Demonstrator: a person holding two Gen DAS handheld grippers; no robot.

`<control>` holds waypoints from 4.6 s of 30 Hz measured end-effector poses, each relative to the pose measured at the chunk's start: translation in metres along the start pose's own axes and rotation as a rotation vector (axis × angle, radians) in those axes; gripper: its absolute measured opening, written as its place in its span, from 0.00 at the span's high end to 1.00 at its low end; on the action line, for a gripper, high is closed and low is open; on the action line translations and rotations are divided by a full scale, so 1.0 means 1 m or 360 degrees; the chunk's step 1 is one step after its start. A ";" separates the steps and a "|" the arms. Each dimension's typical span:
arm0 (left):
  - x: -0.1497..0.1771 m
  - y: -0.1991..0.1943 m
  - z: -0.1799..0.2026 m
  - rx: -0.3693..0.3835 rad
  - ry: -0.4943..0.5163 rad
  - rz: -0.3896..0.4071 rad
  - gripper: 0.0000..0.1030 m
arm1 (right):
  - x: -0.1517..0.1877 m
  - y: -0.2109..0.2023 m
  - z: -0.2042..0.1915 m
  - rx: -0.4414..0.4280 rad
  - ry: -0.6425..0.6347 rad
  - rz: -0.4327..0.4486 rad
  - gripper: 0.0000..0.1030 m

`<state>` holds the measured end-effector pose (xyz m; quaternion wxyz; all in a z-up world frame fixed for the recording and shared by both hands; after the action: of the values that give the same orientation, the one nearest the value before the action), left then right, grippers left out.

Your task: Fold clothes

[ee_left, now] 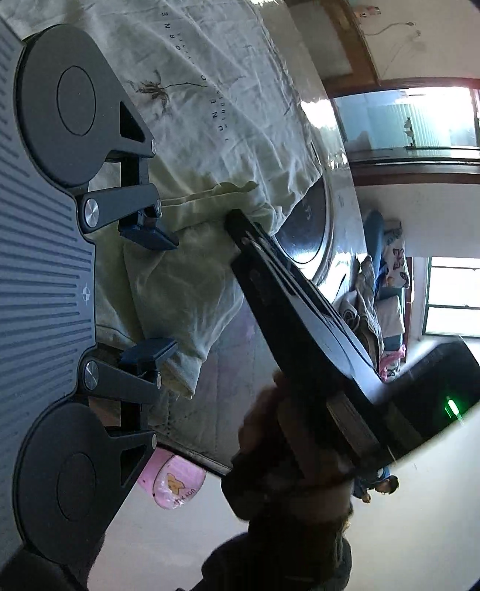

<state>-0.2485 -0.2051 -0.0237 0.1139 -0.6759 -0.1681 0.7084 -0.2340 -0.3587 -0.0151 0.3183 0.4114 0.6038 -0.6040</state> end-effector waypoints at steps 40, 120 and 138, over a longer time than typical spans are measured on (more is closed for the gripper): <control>0.010 -0.065 -0.040 -0.0286 -0.0182 0.0044 0.39 | 0.010 -0.015 -0.038 -0.0089 -0.0131 -0.0051 0.73; 0.035 -0.135 -0.085 -0.0722 -0.0162 0.0141 0.62 | -0.060 0.055 -0.121 -0.0464 0.0045 0.0139 0.57; 0.022 -0.166 -0.074 -0.0833 0.0071 0.0184 0.52 | -0.079 0.113 -0.170 -0.0544 -0.0232 0.0082 0.60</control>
<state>-0.1868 -0.0378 0.0191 -0.1017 -0.7063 -0.3042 0.6310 -0.0792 -0.2069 0.0129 0.4419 0.3218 0.6622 -0.5125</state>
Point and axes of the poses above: each gripper's, at about its wrist camera, not at the fingertips, and y roughly the way its jaws point, z to its right, x to its underside, the point moved 2 cm from there along y, roughly the way its jaws point, and after that the axes turned 15 degrees about z, right-handed, at the moved point
